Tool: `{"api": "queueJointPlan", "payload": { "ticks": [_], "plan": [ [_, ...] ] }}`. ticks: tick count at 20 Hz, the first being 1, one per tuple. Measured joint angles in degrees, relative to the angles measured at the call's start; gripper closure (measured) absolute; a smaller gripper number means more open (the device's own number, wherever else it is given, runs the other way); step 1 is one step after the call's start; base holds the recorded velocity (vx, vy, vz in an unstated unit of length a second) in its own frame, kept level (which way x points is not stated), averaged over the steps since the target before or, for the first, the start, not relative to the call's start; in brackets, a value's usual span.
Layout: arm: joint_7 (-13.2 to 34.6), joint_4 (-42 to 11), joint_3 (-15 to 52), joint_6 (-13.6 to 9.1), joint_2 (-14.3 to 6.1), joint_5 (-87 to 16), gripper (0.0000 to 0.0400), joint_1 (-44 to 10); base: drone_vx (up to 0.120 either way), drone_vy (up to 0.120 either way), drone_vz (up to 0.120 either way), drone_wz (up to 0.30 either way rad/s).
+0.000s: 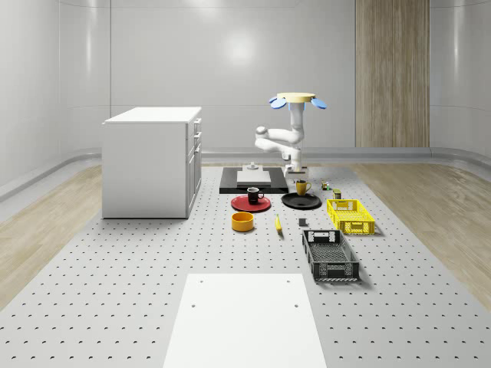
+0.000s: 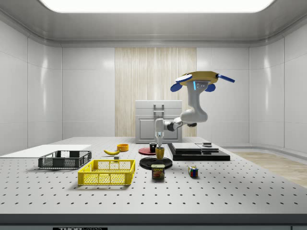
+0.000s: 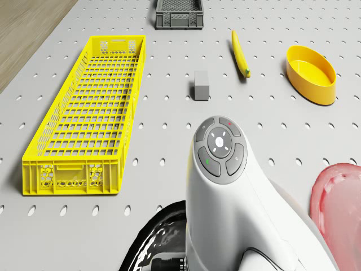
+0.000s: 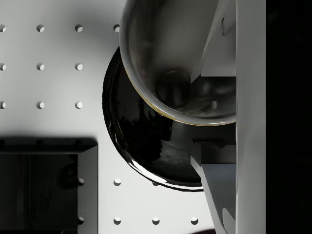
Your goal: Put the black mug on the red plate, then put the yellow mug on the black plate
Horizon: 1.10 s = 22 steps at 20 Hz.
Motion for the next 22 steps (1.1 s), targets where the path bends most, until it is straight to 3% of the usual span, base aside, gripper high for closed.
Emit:
{"api": "queueJointPlan", "payload": {
  "ticks": [7, 8, 9, 11, 13, 17, 22],
  "plan": [
    [0.1, 1.6, -4.07, 1.57, 0.51, -3.8, 0.029, -1.04, 0.0, 0.0, 0.0, 0.0],
    [0.1, 1.75, -4.43, 1.69, 0.59, -4.14, 0.0267, -1.12, 0.0, 0.0, 0.0, 0.0],
    [0.1, 1.89, -4.72, 1.78, 0.67, -4.43, 0.0208, -1.19, 0.0, 0.0, 0.0, 0.0],
    [0.08, 1.99, -4.96, 1.79, 0.79, -4.68, 0.0126, -1.22, 0.0, 0.0, 0.0, 0.0],
    [0.03, 1.75, -4.46, 1.47, 0.83, -4.26, 0.0077, -1.03, 0.0, 0.0, 0.0, 0.0],
    [-0.09, 0.79, -2.24, 0.35, 0.77, -2.29, 0.0028, -0.33, 0.0, 0.0, 0.0, 0.0],
    [-0.18, -0.11, 0.15, -0.75, 0.7, -0.13, 0.0008, 0.3, 0.0, 0.0, 0.0, 0.0]
  ]
}}
